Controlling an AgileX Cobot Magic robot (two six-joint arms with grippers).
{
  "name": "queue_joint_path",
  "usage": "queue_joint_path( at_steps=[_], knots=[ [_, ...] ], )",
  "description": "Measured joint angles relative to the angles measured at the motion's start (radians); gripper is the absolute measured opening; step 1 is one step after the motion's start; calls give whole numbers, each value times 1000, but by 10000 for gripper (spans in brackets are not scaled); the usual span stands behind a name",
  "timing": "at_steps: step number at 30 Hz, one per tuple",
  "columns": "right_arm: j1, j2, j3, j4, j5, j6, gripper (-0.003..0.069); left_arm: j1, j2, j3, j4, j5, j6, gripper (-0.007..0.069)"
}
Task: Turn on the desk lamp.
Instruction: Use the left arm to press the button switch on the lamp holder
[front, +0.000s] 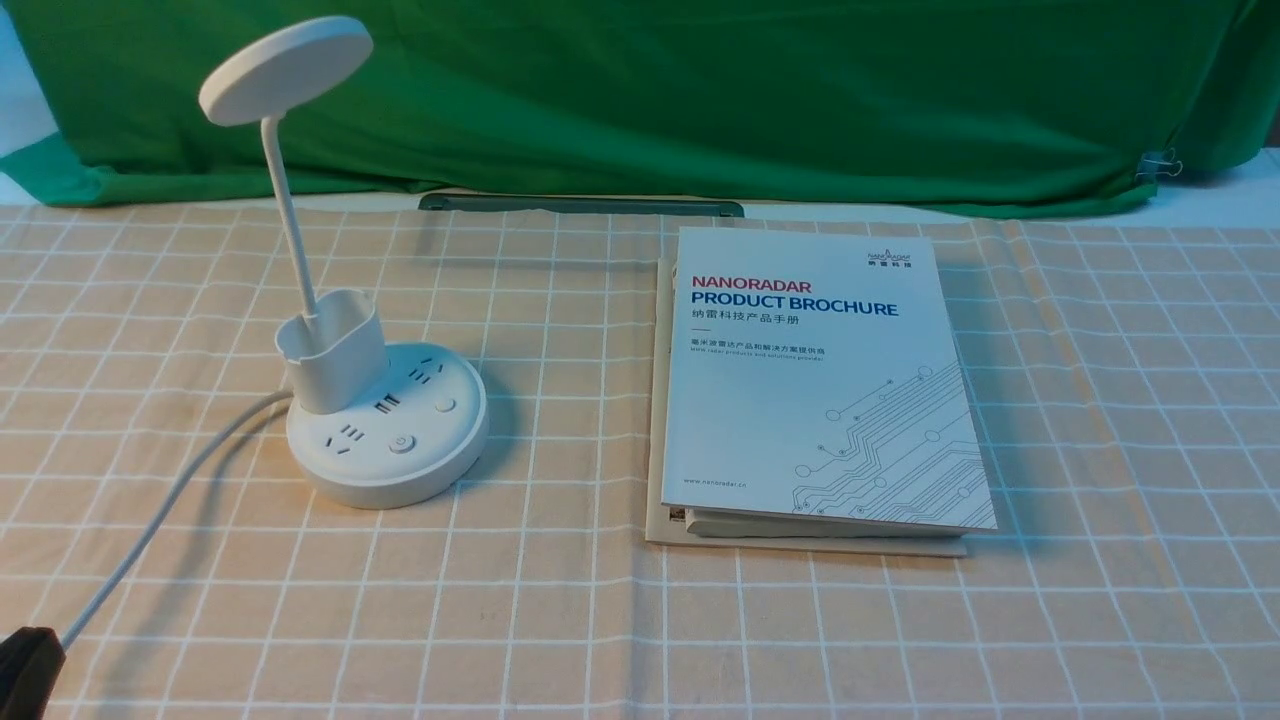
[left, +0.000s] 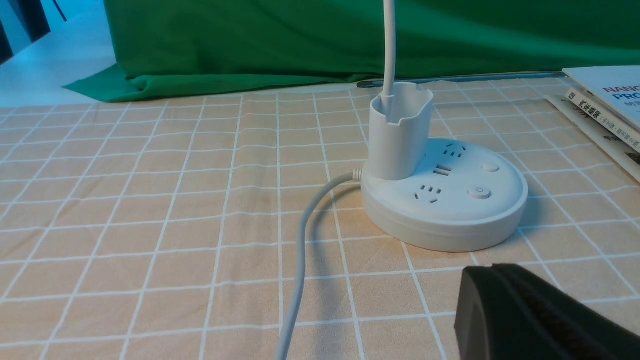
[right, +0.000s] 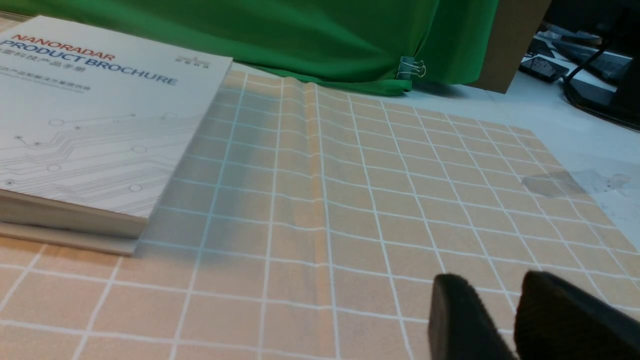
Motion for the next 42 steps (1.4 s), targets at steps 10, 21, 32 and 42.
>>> queue_joint_path(
  at_steps=[10, 21, 32, 42],
  knots=[
    [0, 0, 0, 0, 0, 0, 241, 0, 0, 0, 0, 0, 0, 1],
    [0, 0, 0, 0, 0, 0, 241, 0, 0, 0, 0, 0, 0, 1],
    [0, 0, 0, 0, 0, 0, 241, 0, 0, 0, 47, -30, 4, 1],
    [0, 0, 0, 0, 0, 0, 241, 0, 0, 0, 84, -659, 0, 1]
  ],
)
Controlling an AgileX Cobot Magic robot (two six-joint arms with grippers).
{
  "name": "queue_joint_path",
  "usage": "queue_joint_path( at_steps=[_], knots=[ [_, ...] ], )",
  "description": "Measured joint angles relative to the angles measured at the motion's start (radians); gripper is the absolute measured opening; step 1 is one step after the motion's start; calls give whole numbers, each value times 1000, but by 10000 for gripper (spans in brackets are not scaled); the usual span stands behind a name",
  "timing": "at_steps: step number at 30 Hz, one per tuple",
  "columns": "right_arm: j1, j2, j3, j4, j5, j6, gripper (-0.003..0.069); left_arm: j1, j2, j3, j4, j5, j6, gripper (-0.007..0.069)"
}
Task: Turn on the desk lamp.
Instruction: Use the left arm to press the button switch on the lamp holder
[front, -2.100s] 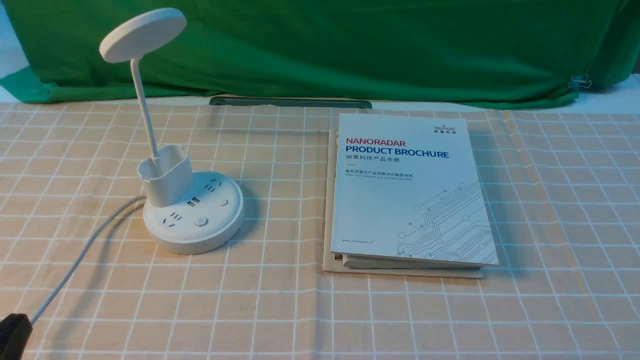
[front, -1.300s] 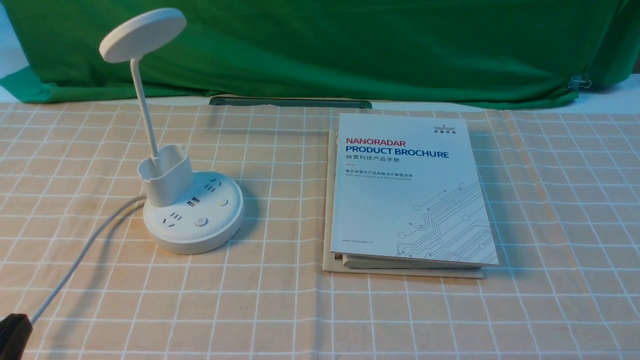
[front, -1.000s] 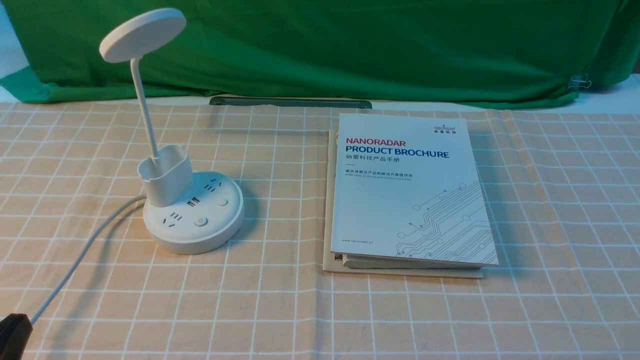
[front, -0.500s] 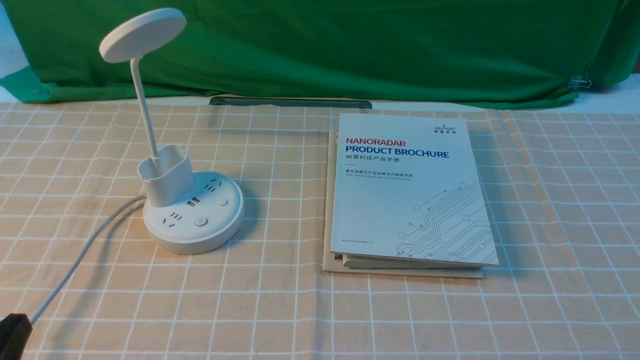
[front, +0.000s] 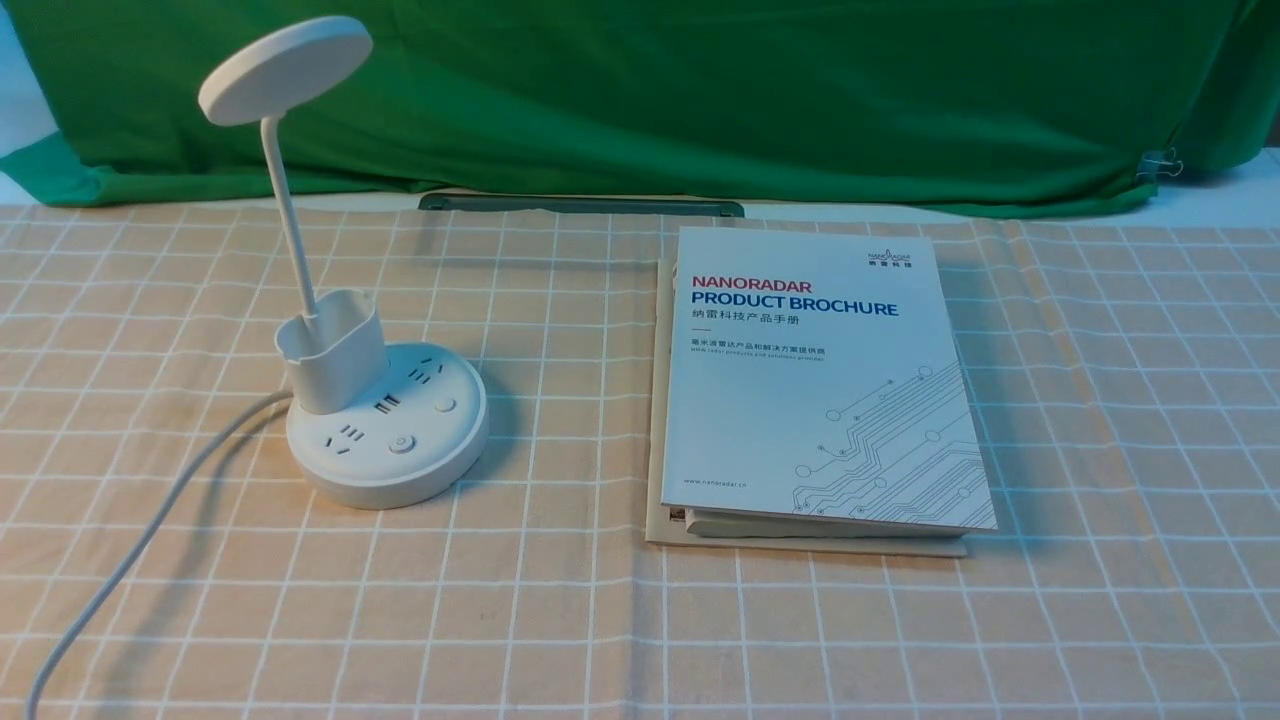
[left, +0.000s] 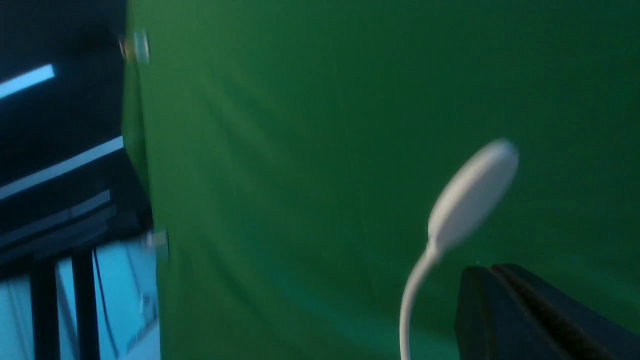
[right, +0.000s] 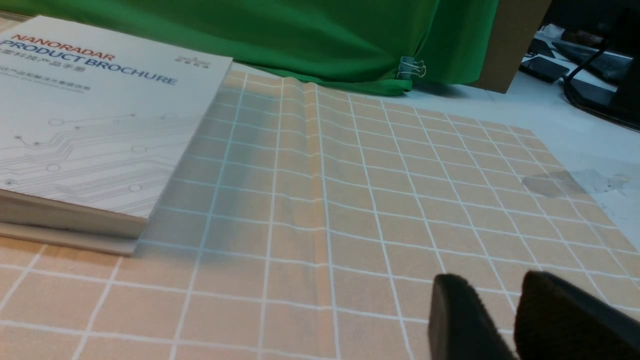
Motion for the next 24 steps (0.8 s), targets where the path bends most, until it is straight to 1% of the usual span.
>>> queue_joint_path(
  at_steps=[1, 2, 3, 4, 5, 6, 7, 9, 11, 12, 13, 14, 15, 16, 17, 18, 19, 20, 21, 22, 23, 24],
  knots=[
    [0, 0, 0, 0, 0, 0, 241, 0, 0, 0, 0, -71, -6, 1],
    [0, 0, 0, 0, 0, 0, 241, 0, 0, 0, 0, -176, -40, 1],
    [0, 0, 0, 0, 0, 0, 241, 0, 0, 0, 0, -242, -63, 1],
    [0, 0, 0, 0, 0, 0, 241, 0, 0, 0, 0, -273, -80, 1],
    [0, 0, 0, 0, 0, 0, 241, 0, -1, 0, 0, -369, -155, 1],
    [0, 0, 0, 0, 0, 0, 241, 0, -1, -4, 0, -391, -196, 1],
    [0, 0, 0, 0, 0, 0, 241, 0, -2, -27, 0, -378, -260, 1],
    [0, 0, 0, 0, 0, 0, 241, 0, -3, -104, 27, -248, -336, 1],
    [0, 0, 0, 0, 0, 0, 241, 0, 11, -250, 68, 10, -399, 1],
    [0, 0, 0, 0, 0, 0, 241, 0, 39, -326, 84, 148, -413, 1],
    [0, 0, 0, 0, 0, 0, 241, 0, 79, -382, 91, 251, -418, 1],
    [0, 0, 0, 0, 0, 0, 241, 0, 138, -460, 96, 410, -421, 1],
    [0, 0, 0, 0, 0, 0, 241, 0, 181, -485, 98, 466, -421, 1],
    [0, 0, 0, 0, 0, 0, 241, 0, 239, -518, 97, 556, -423, 1],
    [0, 0, 0, 0, 0, 0, 241, 0, 262, -525, 93, 568, -423, 1],
    [0, 0, 0, 0, 0, 0, 241, 0, 356, -533, 63, 646, -426, 1],
    [0, 0, 0, 0, 0, 0, 241, 0, 404, -533, 25, 689, -426, 1],
    [0, 0, 0, 0, 0, 0, 241, 0, 478, -532, -22, 728, -417, 1],
    [0, 0, 0, 0, 0, 0, 241, 0, 491, -532, -44, 742, -413, 1],
    [0, 0, 0, 0, 0, 0, 241, 0, 555, -532, -93, 769, -388, 1],
    [0, 0, 0, 0, 0, 0, 241, 0, 645, -532, -211, 815, -300, 1],
    [0, 0, 0, 0, 0, 0, 241, 0, 708, -532, -295, 842, -222, 1]
  ],
)
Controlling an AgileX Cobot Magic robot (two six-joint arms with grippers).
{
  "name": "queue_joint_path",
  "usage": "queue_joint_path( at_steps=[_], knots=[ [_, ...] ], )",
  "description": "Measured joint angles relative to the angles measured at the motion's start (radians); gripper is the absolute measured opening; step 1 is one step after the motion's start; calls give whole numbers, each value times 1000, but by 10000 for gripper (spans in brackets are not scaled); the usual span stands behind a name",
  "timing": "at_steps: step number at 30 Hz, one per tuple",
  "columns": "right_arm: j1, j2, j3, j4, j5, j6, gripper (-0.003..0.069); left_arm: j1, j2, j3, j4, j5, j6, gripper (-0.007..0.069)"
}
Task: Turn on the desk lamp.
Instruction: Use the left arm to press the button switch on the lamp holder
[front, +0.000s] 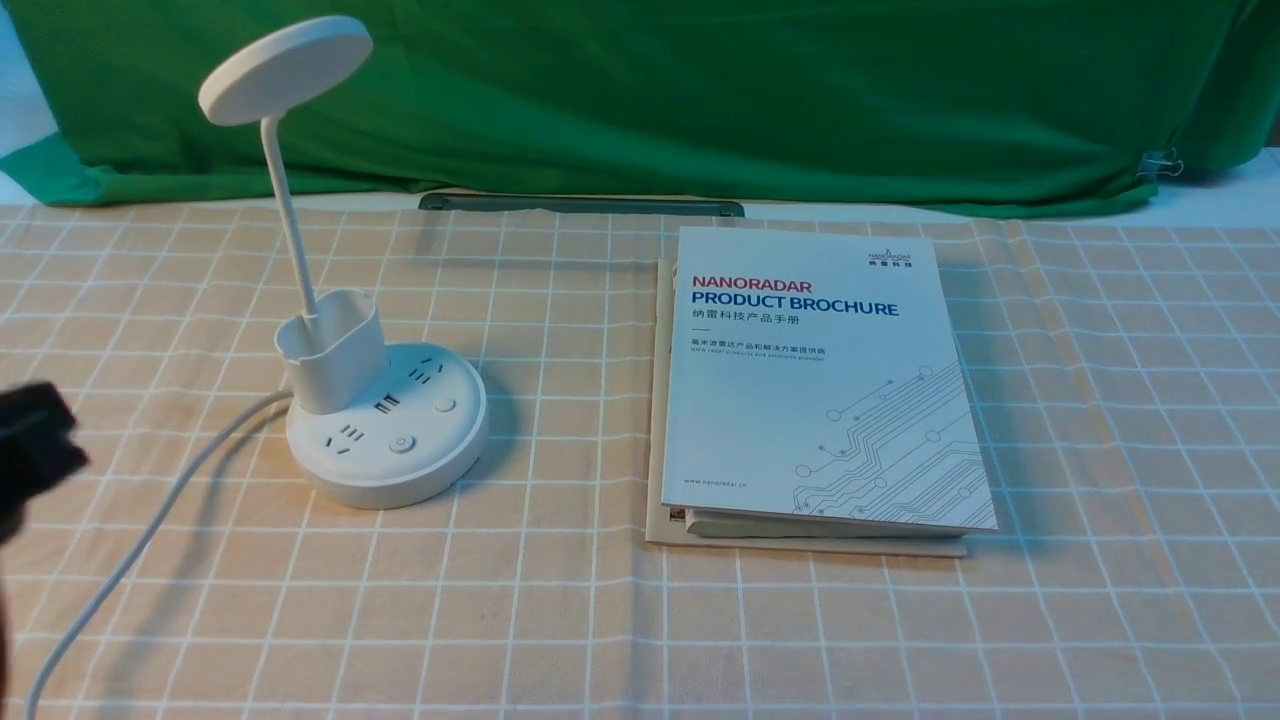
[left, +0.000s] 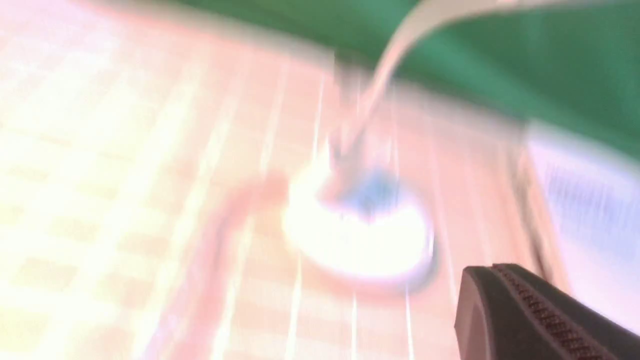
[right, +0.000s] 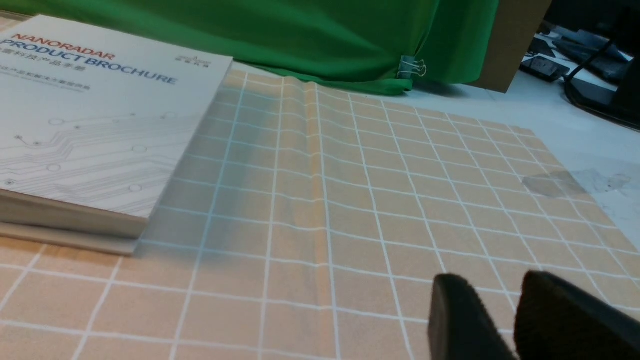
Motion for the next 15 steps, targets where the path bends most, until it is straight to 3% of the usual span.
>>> queue_joint_path(
  at_steps=[3, 7, 11, 15],
  knots=[
    [0, 0, 0, 0, 0, 0, 241, 0, 189, 0, -252, 85, 272, 1],
    [0, 0, 0, 0, 0, 0, 241, -11, 411, -9, -459, 164, 478, 1],
    [0, 0, 0, 0, 0, 0, 241, -112, 575, -60, -488, 174, 512, 1],
    [0, 0, 0, 0, 0, 0, 241, -241, 674, -123, -452, 149, 470, 1]
  ],
)
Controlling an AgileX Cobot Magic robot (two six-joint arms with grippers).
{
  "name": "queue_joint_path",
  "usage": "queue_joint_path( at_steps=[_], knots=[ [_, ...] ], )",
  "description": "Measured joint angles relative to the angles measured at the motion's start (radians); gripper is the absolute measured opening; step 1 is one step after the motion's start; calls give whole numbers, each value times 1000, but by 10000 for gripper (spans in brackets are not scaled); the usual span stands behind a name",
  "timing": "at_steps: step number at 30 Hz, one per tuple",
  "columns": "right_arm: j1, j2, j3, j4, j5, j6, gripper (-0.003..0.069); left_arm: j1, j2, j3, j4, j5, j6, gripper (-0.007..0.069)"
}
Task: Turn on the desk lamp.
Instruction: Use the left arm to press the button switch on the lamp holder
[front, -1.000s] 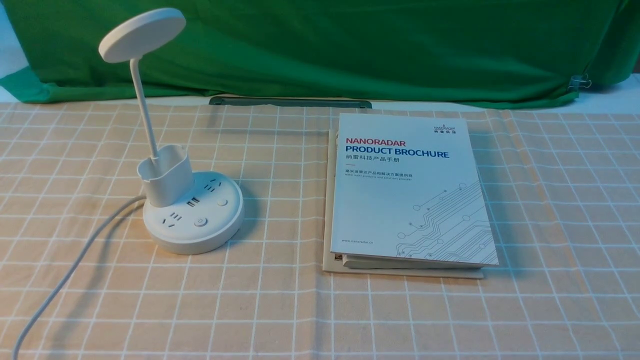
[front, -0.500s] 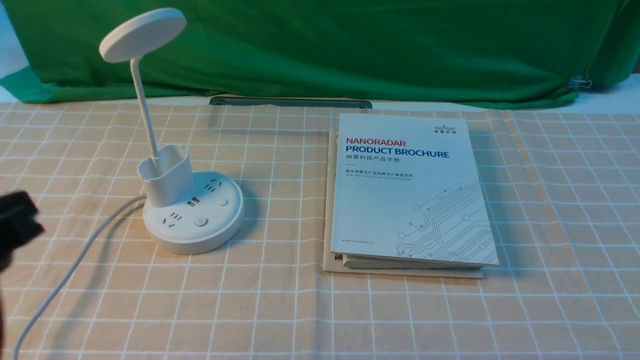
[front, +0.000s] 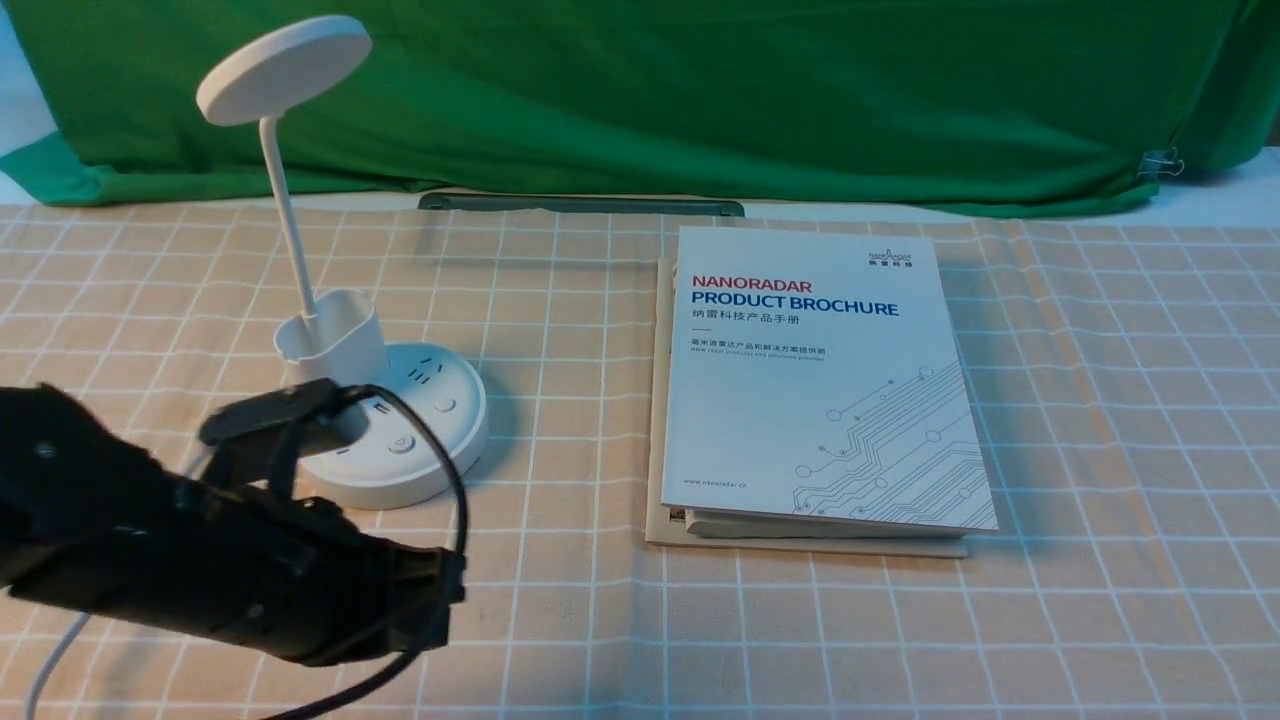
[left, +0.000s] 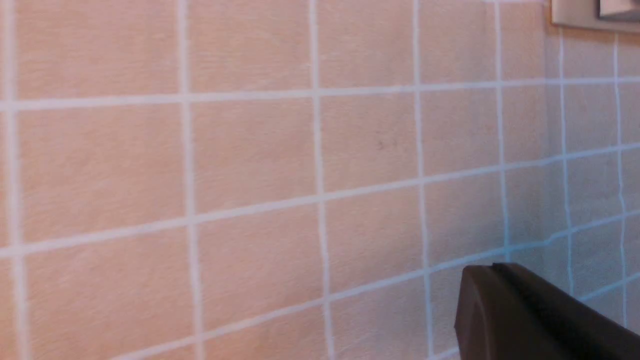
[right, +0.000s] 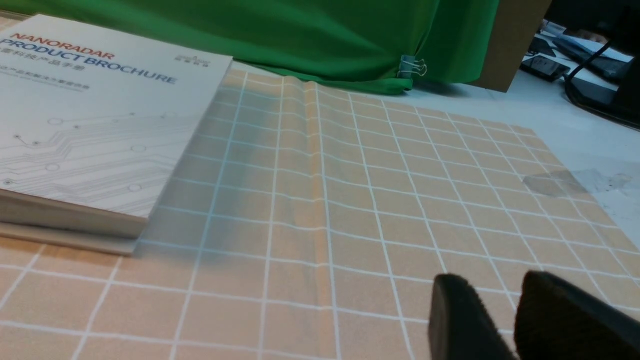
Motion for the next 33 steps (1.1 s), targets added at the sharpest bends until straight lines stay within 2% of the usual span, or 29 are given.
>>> queue_joint_path(
  at_steps=[2, 5, 10, 11, 15, 18, 25, 33],
  knots=[
    [0, 0, 0, 0, 0, 0, 241, -86, 60, -50, 58, -12, -59, 1],
    [0, 0, 0, 0, 0, 0, 241, -145, 139, -139, 185, 11, -180, 1],
    [0, 0, 0, 0, 0, 0, 241, -155, 245, -286, 407, 60, -355, 1],
    [0, 0, 0, 0, 0, 0, 241, -155, 254, -307, 450, 60, -373, 1],
    [0, 0, 0, 0, 0, 0, 241, -155, 301, -404, 696, 47, -566, 1],
    [0, 0, 0, 0, 0, 0, 241, -137, 321, -445, 800, 12, -650, 1],
    [0, 0, 0, 0, 0, 0, 241, -42, 392, -521, 831, -50, -691, 1],
    [0, 0, 0, 0, 0, 0, 241, -27, 448, -541, 831, -149, -679, 1]
  ],
)
